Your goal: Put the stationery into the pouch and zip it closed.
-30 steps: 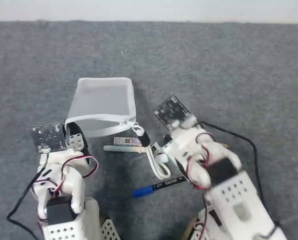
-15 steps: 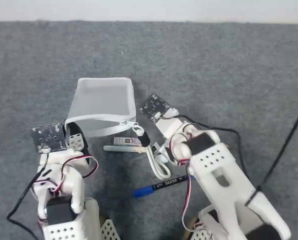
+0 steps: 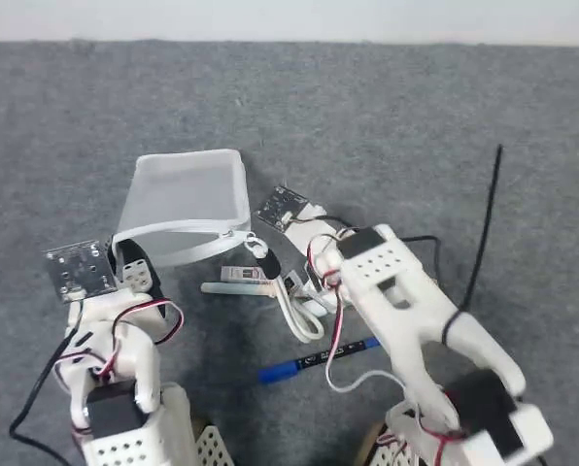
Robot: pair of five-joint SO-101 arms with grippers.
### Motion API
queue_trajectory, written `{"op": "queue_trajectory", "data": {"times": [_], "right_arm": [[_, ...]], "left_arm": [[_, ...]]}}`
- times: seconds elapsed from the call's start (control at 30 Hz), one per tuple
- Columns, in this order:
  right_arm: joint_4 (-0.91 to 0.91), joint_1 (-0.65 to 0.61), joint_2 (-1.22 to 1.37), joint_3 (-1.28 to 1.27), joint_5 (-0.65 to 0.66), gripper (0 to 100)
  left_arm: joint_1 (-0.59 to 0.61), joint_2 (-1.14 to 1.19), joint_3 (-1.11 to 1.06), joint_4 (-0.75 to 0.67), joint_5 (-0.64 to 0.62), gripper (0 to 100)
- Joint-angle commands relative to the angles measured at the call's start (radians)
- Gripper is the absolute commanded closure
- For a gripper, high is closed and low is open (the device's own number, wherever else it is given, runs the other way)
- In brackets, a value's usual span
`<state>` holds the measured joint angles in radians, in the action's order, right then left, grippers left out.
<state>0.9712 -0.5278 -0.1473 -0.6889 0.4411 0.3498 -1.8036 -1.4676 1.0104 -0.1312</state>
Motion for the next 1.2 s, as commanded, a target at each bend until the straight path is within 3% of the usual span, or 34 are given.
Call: {"op": "queue_trajectory", "data": {"times": [0.0,0.5,0.83,1.17], "right_arm": [[-0.013,0.041,0.05,0.109,0.014,76.7],[-0.002,0.143,0.318,0.272,0.069,77.5],[-0.002,0.147,0.335,0.273,0.106,98.3],[-0.002,0.188,0.334,0.316,0.055,99.2]], "left_arm": [[0.006,-0.017,0.071,-0.029,-0.014,99],[0.006,-0.017,0.071,-0.026,-0.009,99],[0.006,-0.017,0.071,-0.026,-0.009,99],[0.006,-0.017,0.067,-0.023,-0.008,99]]}}
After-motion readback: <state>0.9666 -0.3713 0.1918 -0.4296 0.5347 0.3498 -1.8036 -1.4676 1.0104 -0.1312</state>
